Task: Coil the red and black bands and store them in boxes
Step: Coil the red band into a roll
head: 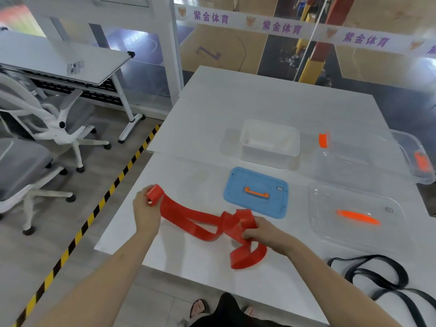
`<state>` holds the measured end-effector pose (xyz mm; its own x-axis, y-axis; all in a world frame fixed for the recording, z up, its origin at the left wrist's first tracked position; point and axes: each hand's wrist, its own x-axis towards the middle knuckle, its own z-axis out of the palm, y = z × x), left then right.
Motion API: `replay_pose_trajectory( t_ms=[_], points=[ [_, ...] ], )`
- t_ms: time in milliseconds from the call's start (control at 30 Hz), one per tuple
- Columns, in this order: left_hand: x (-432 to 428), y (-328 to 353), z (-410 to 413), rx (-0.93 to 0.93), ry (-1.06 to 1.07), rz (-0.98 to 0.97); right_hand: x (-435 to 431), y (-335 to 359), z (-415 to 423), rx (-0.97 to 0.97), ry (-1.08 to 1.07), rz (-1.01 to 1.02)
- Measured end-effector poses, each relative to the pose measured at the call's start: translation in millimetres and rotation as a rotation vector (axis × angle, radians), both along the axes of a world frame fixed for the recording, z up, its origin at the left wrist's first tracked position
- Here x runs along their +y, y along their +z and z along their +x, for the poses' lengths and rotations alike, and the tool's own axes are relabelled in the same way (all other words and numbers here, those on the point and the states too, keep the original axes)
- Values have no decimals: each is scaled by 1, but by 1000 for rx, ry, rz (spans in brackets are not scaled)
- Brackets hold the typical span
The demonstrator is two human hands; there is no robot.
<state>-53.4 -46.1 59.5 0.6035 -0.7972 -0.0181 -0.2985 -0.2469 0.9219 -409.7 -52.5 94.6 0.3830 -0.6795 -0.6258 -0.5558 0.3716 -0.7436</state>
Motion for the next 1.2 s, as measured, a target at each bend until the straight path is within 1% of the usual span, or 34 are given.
replay_pose_trajectory(
  t_ms=[33, 167, 233, 367, 433, 500, 600, 633, 700, 767, 800, 900, 1000, 1067, 1133, 1200],
  points=[
    [3, -6, -3, -17, -61, 48, 0, -4, 1, -3, -11, 15],
    [26, -42, -17, -181, -348, 399, 6, -16, 2, 123, 15, 61],
    [37, -51, -26, -209, -456, 547, 9, -21, -1, 171, -7, 58],
    [49, -65, -39, -326, -715, 755, 14, -26, -5, 166, -92, 13],
    [53, -68, -44, -415, -799, 833, 15, -26, -7, 146, -151, 6],
    [55, -73, -46, -462, -799, 837, 15, -24, -9, 112, -202, 5],
    [59, -74, -50, -447, -777, 800, 13, -22, -11, 46, -274, 34],
    [60, -72, -53, -452, -766, 774, 12, -22, -12, 22, -289, 35],
    [62, -66, -62, -447, -738, 646, 10, -24, -14, -15, -306, 34],
    [62, -51, -78, -326, -713, 497, 9, -24, -14, -73, -318, 34],
    [63, -41, -88, -253, -730, 460, 10, -21, -12, -106, -328, 29],
    [68, -10, -127, -64, -903, 470, 8, -13, -7, -214, -374, 9],
    [74, -1, -155, 11, -976, 470, 7, -4, -4, -378, -456, 73],
    [74, 0, -163, 28, -922, 398, 4, -1, -5, -480, -511, 146],
    [71, 1, -163, 44, -820, 349, 1, -1, -8, -530, -537, 177],
    [67, 10, -159, 182, -700, 319, 0, -2, -13, -512, -566, 174]
  ],
)
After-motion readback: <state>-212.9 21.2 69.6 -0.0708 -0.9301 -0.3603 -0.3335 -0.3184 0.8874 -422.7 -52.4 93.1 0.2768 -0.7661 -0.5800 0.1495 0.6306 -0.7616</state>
